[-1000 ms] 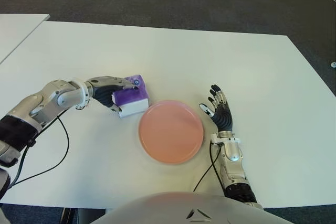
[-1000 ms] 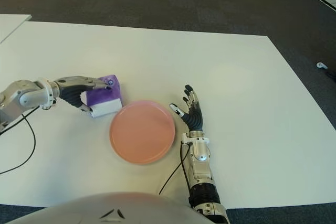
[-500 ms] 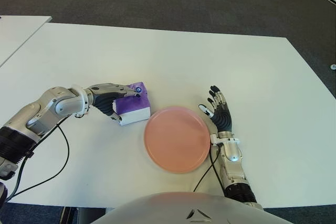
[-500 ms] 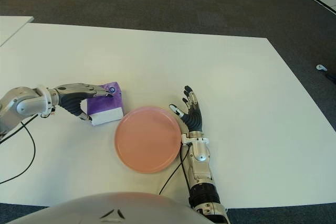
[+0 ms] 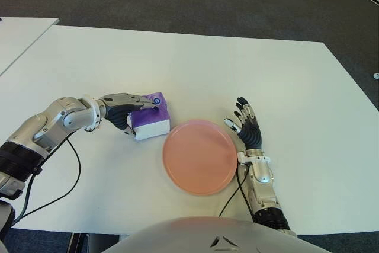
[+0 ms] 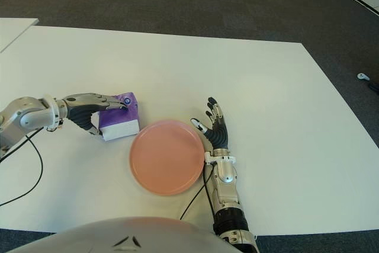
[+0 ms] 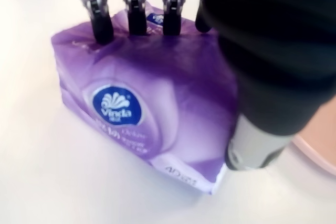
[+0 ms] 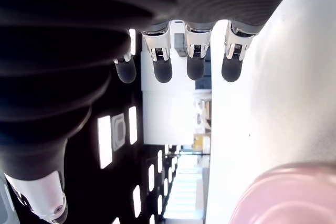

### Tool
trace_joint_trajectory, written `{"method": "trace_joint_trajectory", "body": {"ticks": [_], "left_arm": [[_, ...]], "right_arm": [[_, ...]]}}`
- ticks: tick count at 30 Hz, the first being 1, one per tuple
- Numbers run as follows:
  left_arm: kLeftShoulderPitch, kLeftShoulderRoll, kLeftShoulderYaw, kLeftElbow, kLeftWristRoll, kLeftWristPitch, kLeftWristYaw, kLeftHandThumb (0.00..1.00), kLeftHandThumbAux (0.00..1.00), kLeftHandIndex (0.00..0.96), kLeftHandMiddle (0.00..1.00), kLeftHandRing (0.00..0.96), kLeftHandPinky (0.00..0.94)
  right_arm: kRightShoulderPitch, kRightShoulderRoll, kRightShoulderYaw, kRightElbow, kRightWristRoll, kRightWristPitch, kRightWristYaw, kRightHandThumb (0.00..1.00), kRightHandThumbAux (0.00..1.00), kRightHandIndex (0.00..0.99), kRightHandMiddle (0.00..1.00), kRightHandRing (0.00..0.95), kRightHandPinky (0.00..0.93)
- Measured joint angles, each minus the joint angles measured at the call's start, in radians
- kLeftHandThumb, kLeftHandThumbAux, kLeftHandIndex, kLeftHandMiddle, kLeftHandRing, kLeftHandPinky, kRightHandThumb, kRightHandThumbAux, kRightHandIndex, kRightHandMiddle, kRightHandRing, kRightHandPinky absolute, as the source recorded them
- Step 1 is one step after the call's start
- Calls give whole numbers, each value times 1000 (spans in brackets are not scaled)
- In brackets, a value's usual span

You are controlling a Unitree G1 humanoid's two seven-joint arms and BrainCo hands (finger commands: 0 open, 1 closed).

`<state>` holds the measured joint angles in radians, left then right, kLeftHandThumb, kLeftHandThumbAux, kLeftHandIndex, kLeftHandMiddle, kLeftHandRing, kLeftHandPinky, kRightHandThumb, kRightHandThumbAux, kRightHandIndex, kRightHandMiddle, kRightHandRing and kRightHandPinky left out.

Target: Put the tissue paper into the plate.

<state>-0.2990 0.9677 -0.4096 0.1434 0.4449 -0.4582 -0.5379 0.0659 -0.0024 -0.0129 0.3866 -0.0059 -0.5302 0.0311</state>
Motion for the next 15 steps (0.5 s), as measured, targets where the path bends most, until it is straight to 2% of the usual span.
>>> {"method": "trace_joint_trajectory", "body": {"ticks": [6, 15], "left_arm": [[-4, -13, 4, 1, 20, 16, 0, 278, 694, 72, 106, 128, 200], [-13, -21, 6, 11, 31, 23, 0, 336, 676, 90, 104, 133, 219]], "right_arm": [[0, -2, 0, 0, 0, 0, -2, 53, 676, 0, 0, 0, 0], [0, -6, 0, 0, 0, 0, -2, 51, 675, 0, 0, 0, 0]]}}
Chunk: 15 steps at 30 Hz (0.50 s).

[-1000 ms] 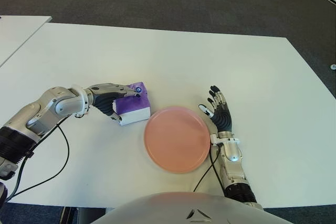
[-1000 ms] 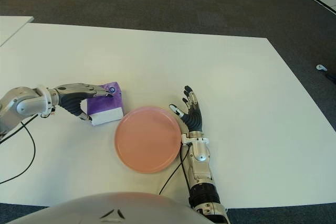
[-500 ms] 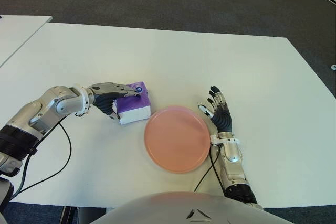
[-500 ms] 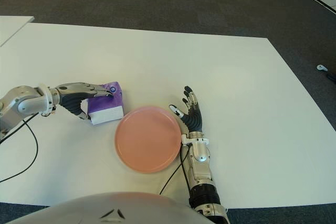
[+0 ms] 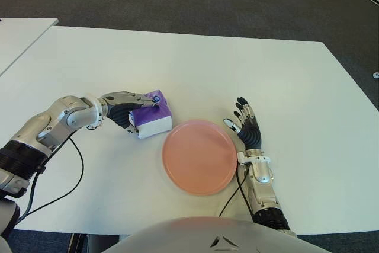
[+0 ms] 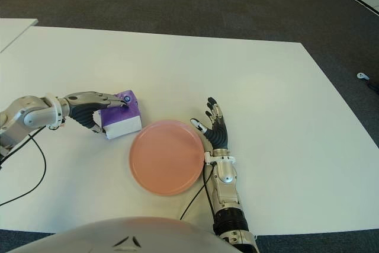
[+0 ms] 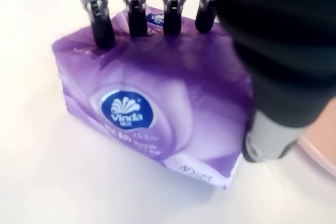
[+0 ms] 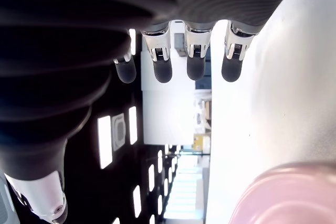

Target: Put the tissue paper into the plate.

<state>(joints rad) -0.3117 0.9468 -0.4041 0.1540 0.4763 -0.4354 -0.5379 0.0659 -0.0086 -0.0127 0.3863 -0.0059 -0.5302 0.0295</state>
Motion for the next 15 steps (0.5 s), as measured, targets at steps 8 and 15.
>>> {"method": "trace_joint_trajectory", "body": {"ticks": [8, 15], "left_arm": [[-9, 2, 28, 23, 14, -21, 6, 342, 687, 87, 98, 125, 187], [-25, 28, 77, 97, 110, -123, 144, 304, 727, 77, 93, 100, 127]], "right_arm": [[0, 0, 1, -2, 1, 1, 2, 51, 672, 0, 0, 0, 0], [10, -1, 4, -21, 1, 6, 6, 57, 655, 0, 0, 0, 0]]}}
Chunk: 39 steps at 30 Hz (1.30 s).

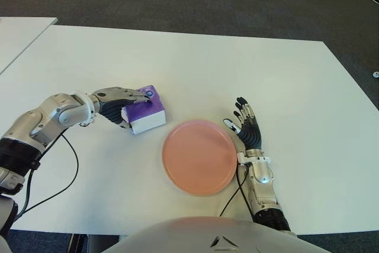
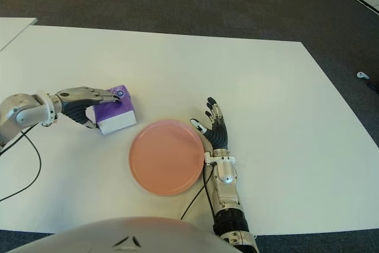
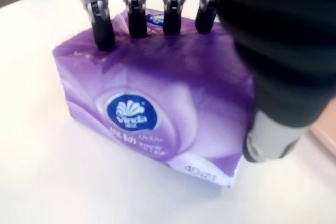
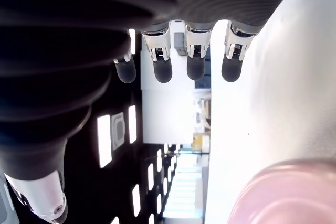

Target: Put the tissue paper into the plate.

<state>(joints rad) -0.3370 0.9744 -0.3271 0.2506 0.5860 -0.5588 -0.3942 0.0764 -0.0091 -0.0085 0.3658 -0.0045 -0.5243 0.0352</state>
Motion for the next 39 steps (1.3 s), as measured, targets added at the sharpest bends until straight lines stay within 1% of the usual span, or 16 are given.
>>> {"method": "trace_joint_trajectory", "body": {"ticks": [5, 10, 13, 16, 21, 27, 31, 39], "left_arm": [[-15, 28, 49, 4, 98, -59, 141, 268, 748, 77, 89, 86, 100], [-24, 38, 93, -19, 186, -77, 275, 253, 762, 87, 84, 70, 86], [-23, 48, 117, -51, 213, -86, 325, 250, 767, 92, 82, 63, 84], [-23, 59, 133, -72, 227, -89, 352, 244, 774, 95, 78, 58, 82], [-20, 76, 155, -112, 254, -101, 383, 223, 790, 98, 71, 49, 77], [-13, 90, 163, -131, 268, -119, 405, 253, 789, 107, 61, 38, 68], [-11, 91, 167, -134, 268, -127, 419, 268, 787, 110, 53, 32, 69], [-2, 92, 196, -146, 281, -140, 481, 279, 770, 127, 58, 43, 81]], "right_arm": [[4, -2, 3, -7, 0, 0, 3, 62, 645, 0, 0, 0, 0], [3, -3, 4, -7, 1, -2, 8, 88, 626, 0, 0, 0, 0], [-1, -5, 1, 0, 6, -13, 13, 102, 613, 0, 0, 0, 0], [-15, -7, -1, 19, 13, -17, 21, 108, 604, 0, 0, 0, 0], [-19, -7, -1, 24, 16, -18, 34, 104, 603, 0, 0, 0, 0], [-21, -9, -3, 26, 17, -19, 38, 107, 589, 0, 0, 0, 0], [-49, -13, -7, 55, 21, -31, 46, 116, 563, 0, 0, 0, 0], [-77, -17, -15, 88, 27, -38, 54, 133, 560, 0, 0, 0, 0]]}}
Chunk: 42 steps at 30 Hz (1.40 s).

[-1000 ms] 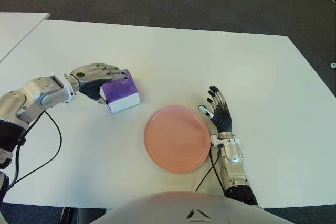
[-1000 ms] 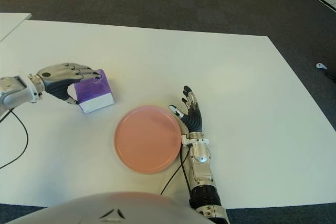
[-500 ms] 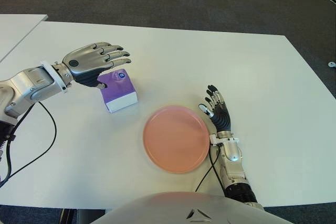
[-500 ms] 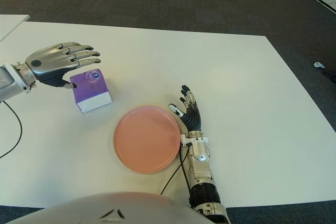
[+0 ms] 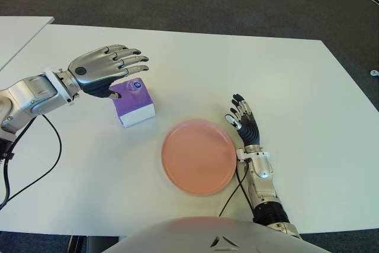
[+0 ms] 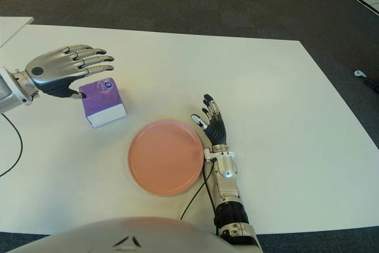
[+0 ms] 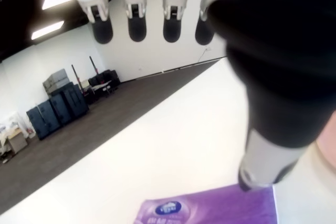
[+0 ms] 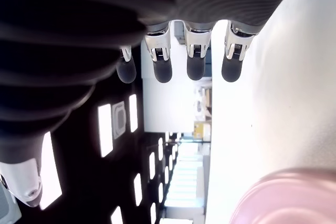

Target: Put the tissue paper into the plate.

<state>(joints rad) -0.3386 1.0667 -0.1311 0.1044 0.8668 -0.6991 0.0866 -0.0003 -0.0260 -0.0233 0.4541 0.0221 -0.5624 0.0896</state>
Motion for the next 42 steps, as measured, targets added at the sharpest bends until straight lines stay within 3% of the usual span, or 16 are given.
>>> {"method": "trace_joint_trajectory", "body": {"ticks": [14, 17, 22, 29, 36, 42], "left_arm": [[-4, 4, -9, 35, 26, -34, 33, 211, 751, 117, 59, 39, 49], [-57, 18, -57, 139, 108, -57, 73, 215, 728, 98, 47, 24, 25], [-139, 58, -163, 270, 299, -53, 113, 304, 625, 31, 9, 4, 4], [-229, 72, -342, 419, 570, 9, 347, 362, 445, 1, 0, 0, 0], [-315, 37, -494, 575, 707, 73, 533, 435, 326, 0, 0, 0, 0], [-361, -4, -587, 695, 742, 131, 639, 447, 279, 0, 0, 0, 0]], "right_arm": [[-6, 3, -4, 11, 4, -1, -4, 146, 593, 0, 0, 0, 0], [-5, 3, -4, 12, 3, -1, -3, 142, 602, 0, 0, 0, 0], [0, 3, 1, 3, 3, 4, -3, 130, 619, 0, 0, 0, 0], [7, 3, 3, -10, 3, 14, -3, 116, 634, 0, 0, 0, 0], [8, 3, 5, -12, 2, 16, -1, 96, 665, 0, 0, 0, 0], [12, 4, 7, -21, 0, 18, -3, 90, 677, 0, 0, 0, 0]]}}
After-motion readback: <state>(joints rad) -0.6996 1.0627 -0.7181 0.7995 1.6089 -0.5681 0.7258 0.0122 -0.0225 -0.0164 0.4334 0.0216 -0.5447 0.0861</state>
